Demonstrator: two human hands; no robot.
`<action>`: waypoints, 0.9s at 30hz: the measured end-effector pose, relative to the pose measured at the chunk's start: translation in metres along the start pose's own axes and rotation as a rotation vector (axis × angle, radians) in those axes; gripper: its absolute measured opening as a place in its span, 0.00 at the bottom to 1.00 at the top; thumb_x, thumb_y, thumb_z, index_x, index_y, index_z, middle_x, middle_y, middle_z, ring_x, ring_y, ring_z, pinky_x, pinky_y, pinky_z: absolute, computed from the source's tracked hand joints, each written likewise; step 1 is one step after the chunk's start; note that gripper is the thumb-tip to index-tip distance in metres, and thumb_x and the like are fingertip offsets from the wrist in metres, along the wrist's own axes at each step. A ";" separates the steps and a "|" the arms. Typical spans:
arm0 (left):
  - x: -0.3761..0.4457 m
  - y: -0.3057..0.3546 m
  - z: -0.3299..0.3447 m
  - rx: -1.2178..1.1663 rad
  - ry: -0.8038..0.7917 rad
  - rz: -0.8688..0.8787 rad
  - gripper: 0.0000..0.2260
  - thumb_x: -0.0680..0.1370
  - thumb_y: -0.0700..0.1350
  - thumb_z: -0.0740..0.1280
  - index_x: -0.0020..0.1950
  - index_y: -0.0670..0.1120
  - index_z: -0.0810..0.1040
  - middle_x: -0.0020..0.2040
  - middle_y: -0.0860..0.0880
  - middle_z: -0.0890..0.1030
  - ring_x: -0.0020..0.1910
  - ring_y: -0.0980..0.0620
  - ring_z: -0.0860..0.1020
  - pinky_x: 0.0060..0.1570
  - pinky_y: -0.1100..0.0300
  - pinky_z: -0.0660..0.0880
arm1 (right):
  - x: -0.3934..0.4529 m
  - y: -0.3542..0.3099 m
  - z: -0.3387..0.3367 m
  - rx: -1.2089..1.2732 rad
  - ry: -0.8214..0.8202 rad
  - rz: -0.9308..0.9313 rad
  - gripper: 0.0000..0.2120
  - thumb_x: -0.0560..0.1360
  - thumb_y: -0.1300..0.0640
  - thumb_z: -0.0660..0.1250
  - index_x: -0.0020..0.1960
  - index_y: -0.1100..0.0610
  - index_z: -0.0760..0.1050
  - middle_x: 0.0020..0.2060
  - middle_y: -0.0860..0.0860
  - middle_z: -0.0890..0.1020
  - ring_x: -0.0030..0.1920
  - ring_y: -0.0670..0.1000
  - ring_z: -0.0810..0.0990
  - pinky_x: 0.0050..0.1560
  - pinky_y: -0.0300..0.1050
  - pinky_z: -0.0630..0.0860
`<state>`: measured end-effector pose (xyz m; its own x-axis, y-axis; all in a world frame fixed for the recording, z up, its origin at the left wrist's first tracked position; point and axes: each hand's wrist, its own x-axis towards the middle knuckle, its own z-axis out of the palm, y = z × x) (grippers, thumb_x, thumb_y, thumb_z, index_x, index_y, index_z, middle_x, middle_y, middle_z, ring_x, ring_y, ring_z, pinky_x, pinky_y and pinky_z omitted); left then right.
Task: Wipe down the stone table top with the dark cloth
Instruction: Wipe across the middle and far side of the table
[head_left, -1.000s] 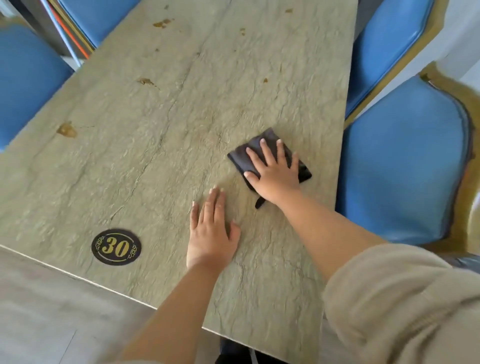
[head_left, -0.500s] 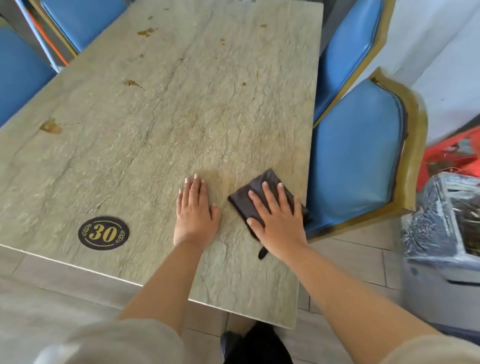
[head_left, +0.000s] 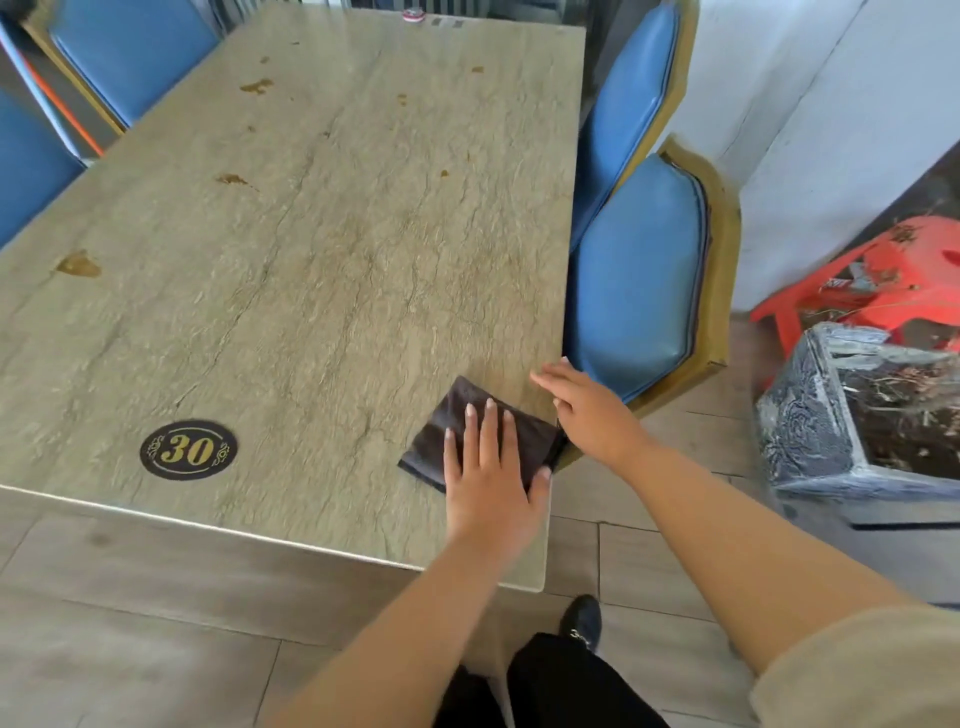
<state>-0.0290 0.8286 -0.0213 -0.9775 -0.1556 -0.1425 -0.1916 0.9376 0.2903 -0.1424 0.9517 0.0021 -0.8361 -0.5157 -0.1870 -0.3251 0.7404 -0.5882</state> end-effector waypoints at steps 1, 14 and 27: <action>-0.002 0.004 0.009 0.079 -0.029 -0.037 0.35 0.79 0.64 0.44 0.79 0.46 0.39 0.79 0.46 0.38 0.78 0.45 0.36 0.74 0.39 0.38 | 0.003 0.001 -0.003 -0.009 -0.025 -0.008 0.22 0.81 0.67 0.53 0.74 0.57 0.63 0.76 0.52 0.59 0.77 0.48 0.49 0.74 0.41 0.46; 0.100 -0.004 -0.002 0.107 0.049 -0.439 0.32 0.77 0.66 0.43 0.78 0.57 0.38 0.80 0.55 0.39 0.77 0.44 0.36 0.69 0.29 0.40 | 0.039 0.024 -0.019 -0.015 -0.256 -0.050 0.25 0.78 0.68 0.54 0.73 0.54 0.62 0.77 0.48 0.53 0.77 0.58 0.51 0.74 0.52 0.56; 0.084 0.008 0.004 0.089 0.079 -0.564 0.29 0.76 0.69 0.40 0.76 0.66 0.39 0.78 0.60 0.38 0.77 0.49 0.33 0.70 0.31 0.35 | 0.102 0.009 -0.024 0.121 -0.223 0.078 0.32 0.74 0.75 0.52 0.75 0.55 0.59 0.78 0.48 0.49 0.77 0.49 0.47 0.73 0.46 0.57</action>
<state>-0.1127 0.8246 -0.0351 -0.7303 -0.6591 -0.1797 -0.6807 0.7244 0.1091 -0.2413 0.9166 -0.0033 -0.7341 -0.5513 -0.3964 -0.1972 0.7317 -0.6524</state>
